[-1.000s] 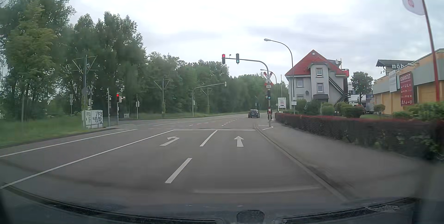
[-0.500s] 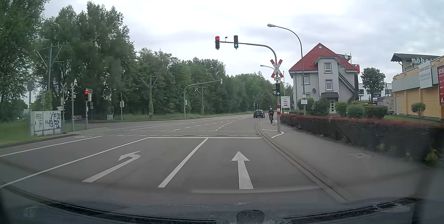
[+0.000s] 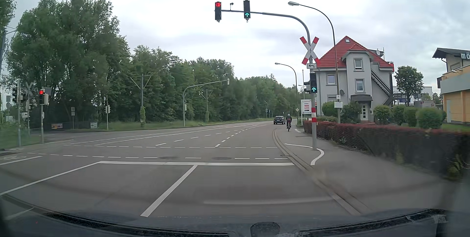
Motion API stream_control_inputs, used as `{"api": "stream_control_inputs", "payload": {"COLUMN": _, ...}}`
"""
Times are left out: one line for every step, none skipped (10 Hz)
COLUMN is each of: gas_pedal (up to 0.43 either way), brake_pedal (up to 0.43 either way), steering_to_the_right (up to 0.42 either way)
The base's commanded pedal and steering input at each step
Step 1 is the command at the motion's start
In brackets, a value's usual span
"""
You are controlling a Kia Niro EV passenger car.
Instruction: Follow the waypoints while adhering to traffic rules and regulations
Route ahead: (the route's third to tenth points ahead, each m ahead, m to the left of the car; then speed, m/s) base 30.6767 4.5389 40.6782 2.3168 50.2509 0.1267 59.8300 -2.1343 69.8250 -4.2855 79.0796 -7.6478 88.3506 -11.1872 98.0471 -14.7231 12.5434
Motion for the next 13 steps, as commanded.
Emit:
{"api": "stream_control_inputs", "payload": {"gas_pedal": 0.079, "brake_pedal": 0.000, "steering_to_the_right": 0.009}}
{"api": "stream_control_inputs", "payload": {"gas_pedal": 0.079, "brake_pedal": 0.000, "steering_to_the_right": 0.010}}
{"api": "stream_control_inputs", "payload": {"gas_pedal": 0.079, "brake_pedal": 0.000, "steering_to_the_right": 0.009}}
{"api": "stream_control_inputs", "payload": {"gas_pedal": 0.079, "brake_pedal": 0.000, "steering_to_the_right": 0.009}}
{"api": "stream_control_inputs", "payload": {"gas_pedal": 0.079, "brake_pedal": 0.000, "steering_to_the_right": 0.010}}
{"api": "stream_control_inputs", "payload": {"gas_pedal": 0.079, "brake_pedal": 0.000, "steering_to_the_right": 0.011}}
{"api": "stream_control_inputs", "payload": {"gas_pedal": 0.079, "brake_pedal": 0.000, "steering_to_the_right": 0.011}}
{"api": "stream_control_inputs", "payload": {"gas_pedal": 0.079, "brake_pedal": 0.000, "steering_to_the_right": 0.013}}
{"api": "stream_control_inputs", "payload": {"gas_pedal": 0.087, "brake_pedal": 0.000, "steering_to_the_right": 0.016}}
{"api": "stream_control_inputs", "payload": {"gas_pedal": 0.087, "brake_pedal": 0.000, "steering_to_the_right": 0.017}}
{"api": "stream_control_inputs", "payload": {"gas_pedal": 0.087, "brake_pedal": 0.000, "steering_to_the_right": 0.016}}
{"api": "stream_control_inputs", "payload": {"gas_pedal": 0.087, "brake_pedal": 0.000, "steering_to_the_right": 0.015}}
{"api": "stream_control_inputs", "payload": {"gas_pedal": 0.087, "brake_pedal": 0.000, "steering_to_the_right": 0.015}}
